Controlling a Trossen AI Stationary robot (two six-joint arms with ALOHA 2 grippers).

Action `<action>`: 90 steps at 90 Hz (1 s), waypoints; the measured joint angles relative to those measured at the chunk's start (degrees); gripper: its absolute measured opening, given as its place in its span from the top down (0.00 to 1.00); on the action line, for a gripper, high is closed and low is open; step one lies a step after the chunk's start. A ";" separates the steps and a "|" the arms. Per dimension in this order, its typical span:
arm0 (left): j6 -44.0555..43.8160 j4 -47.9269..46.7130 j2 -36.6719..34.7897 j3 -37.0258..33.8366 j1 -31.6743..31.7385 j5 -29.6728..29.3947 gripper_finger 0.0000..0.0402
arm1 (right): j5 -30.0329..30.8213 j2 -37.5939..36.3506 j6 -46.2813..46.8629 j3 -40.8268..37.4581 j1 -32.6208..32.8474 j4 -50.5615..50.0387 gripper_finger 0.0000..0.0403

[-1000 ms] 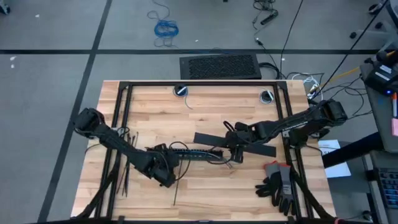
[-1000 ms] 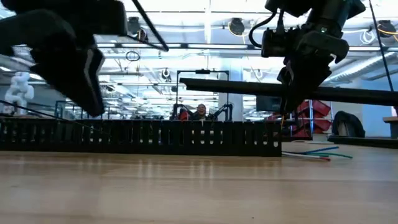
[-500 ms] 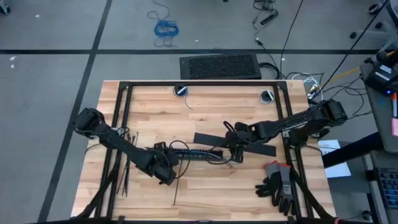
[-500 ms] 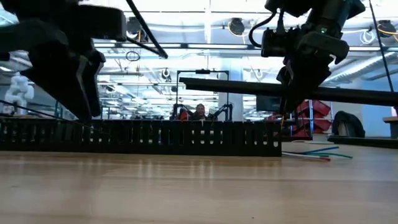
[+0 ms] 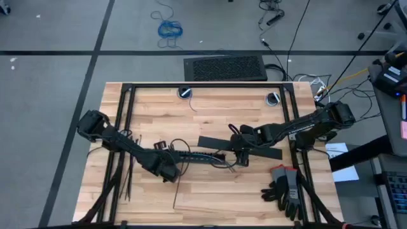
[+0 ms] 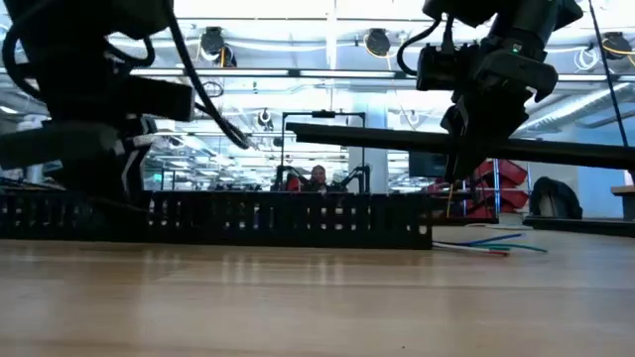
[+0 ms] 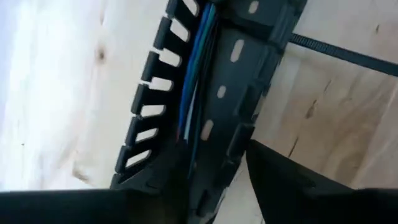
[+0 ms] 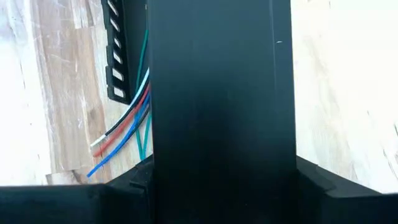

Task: Ziptie cables
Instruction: Close the cable duct

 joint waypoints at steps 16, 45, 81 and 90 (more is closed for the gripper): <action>2.06 2.46 -0.04 -2.10 0.84 0.38 0.77 | 0.19 0.00 -0.80 -0.02 -0.02 0.09 0.48; 14.33 1.59 0.02 -2.89 1.85 -2.42 0.98 | 0.23 0.00 -0.49 -0.01 -0.02 0.15 0.48; 37.20 -1.55 0.02 -2.89 8.20 -6.53 0.98 | 0.24 0.00 0.41 -0.02 -0.02 -2.02 0.48; 35.25 0.19 0.02 -2.88 11.88 -1.05 0.97 | 0.24 0.00 1.83 -0.02 0.01 -4.37 0.48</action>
